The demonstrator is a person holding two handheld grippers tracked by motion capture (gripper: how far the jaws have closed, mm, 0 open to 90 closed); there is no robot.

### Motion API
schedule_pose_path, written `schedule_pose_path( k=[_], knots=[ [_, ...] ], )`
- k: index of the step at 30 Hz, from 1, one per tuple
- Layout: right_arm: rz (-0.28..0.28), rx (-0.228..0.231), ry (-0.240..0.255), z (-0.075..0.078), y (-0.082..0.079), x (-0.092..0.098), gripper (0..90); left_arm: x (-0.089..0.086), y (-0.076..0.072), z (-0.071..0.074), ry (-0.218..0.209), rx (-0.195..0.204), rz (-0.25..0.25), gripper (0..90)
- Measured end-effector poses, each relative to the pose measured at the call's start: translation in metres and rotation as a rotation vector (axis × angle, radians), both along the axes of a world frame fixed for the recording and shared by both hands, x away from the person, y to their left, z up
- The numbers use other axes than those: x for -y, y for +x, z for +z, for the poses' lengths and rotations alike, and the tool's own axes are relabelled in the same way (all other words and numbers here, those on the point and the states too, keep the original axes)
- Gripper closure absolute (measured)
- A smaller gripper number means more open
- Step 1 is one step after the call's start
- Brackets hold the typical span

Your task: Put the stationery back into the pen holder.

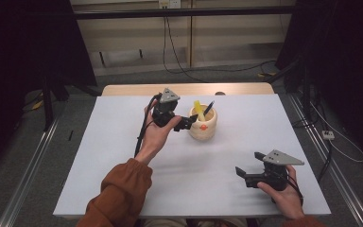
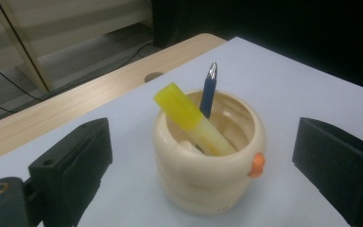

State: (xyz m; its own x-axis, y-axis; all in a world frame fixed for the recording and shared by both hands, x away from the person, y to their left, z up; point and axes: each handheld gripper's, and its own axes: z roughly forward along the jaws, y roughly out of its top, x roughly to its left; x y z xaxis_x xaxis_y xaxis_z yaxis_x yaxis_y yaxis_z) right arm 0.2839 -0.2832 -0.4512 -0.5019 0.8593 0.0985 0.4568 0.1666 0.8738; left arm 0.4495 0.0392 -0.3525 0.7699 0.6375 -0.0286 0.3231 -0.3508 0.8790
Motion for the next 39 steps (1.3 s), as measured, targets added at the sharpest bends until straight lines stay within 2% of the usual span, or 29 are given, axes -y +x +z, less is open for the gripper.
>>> schedule_pose_path(
  k=[5, 9, 22, 25, 28, 33, 35, 39],
  knots=[
    [0.009, -0.001, -0.007, 0.000, 0.002, -0.003, 4.7, -0.007, -0.008, 0.005, 0.021, 0.004, 0.002, 5.5],
    [0.011, -0.003, -0.007, -0.001, 0.003, -0.003, 4.7, -0.011, -0.014, 0.006, 0.021, 0.007, -0.005, 5.5],
    [0.010, 0.001, -0.005, -0.001, 0.001, -0.002, 4.7, -0.024, -0.026, 0.000, 0.031, 0.016, -0.005, 5.5],
    [0.008, -0.002, -0.007, -0.001, 0.000, -0.002, 4.7, -0.029, -0.029, 0.000, 0.028, 0.015, -0.001, 5.5],
    [0.006, 0.001, -0.007, -0.001, -0.001, 0.000, 4.7, -0.036, -0.032, -0.001, 0.001, 0.008, -0.006, 5.3],
    [-0.002, -0.002, -0.008, -0.001, -0.003, 0.001, 4.7, -0.046, -0.039, -0.005, 0.009, 0.005, 0.009, 5.4],
    [-0.003, -0.002, -0.009, -0.001, -0.003, 0.001, 4.6, -0.051, -0.041, -0.007, 0.007, 0.018, 0.039, 5.7],
    [-0.003, -0.004, -0.010, -0.001, -0.003, 0.001, 4.6, -0.062, -0.044, -0.009, 0.001, 0.003, 0.046, 5.9]
  ],
)
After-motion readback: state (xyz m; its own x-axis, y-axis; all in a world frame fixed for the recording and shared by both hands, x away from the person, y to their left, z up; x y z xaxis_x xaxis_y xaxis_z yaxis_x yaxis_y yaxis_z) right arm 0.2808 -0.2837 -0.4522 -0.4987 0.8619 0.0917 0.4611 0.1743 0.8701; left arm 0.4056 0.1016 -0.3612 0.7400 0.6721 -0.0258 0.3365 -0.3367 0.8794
